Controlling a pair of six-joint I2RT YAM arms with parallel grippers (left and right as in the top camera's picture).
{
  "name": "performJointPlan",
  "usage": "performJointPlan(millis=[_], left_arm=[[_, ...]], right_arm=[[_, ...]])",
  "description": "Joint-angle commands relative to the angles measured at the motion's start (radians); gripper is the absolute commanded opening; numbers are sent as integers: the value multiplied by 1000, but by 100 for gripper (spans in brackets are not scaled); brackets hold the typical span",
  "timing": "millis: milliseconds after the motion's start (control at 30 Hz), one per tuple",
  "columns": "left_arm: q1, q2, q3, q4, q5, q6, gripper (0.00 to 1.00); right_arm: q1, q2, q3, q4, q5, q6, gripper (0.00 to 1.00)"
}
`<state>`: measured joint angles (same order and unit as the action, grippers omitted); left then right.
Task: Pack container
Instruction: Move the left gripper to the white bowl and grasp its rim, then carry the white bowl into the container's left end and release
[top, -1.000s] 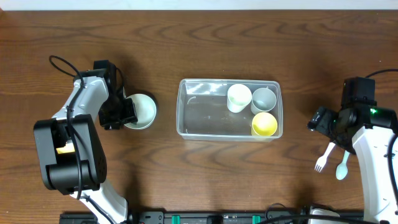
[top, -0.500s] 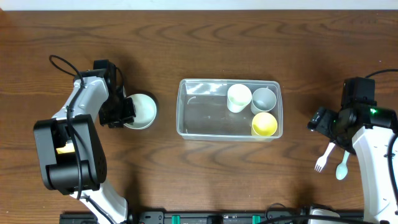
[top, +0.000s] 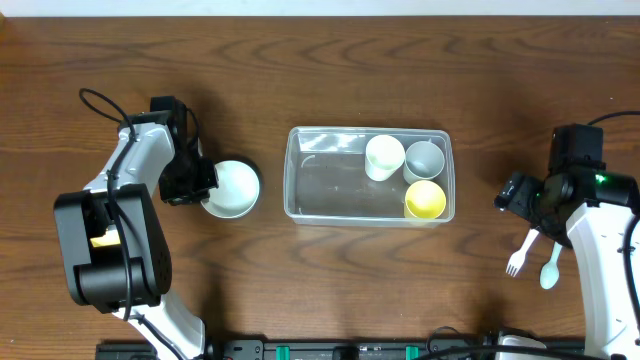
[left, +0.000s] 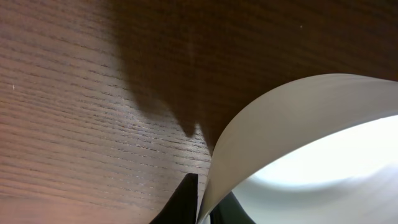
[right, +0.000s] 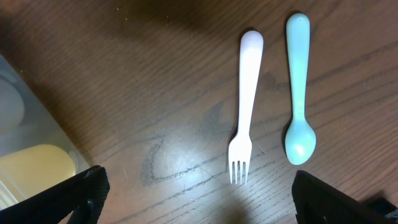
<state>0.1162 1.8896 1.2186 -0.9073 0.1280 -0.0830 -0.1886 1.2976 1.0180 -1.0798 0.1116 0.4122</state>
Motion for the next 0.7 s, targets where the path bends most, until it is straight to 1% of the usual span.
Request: performJointPlan(millis=[0,433,667], left_arm=[[1,-1,3,1,0,-1,6],[1,-8,3,0,0,-4,6],[0,-75,24,-17,-1,-8,6]], right_arm=[[-8,-2,-2,-1,4,-10,96],[-8,-2,-2,0,4,-10,96],[-8,-2,-2,0,4,-10,96]])
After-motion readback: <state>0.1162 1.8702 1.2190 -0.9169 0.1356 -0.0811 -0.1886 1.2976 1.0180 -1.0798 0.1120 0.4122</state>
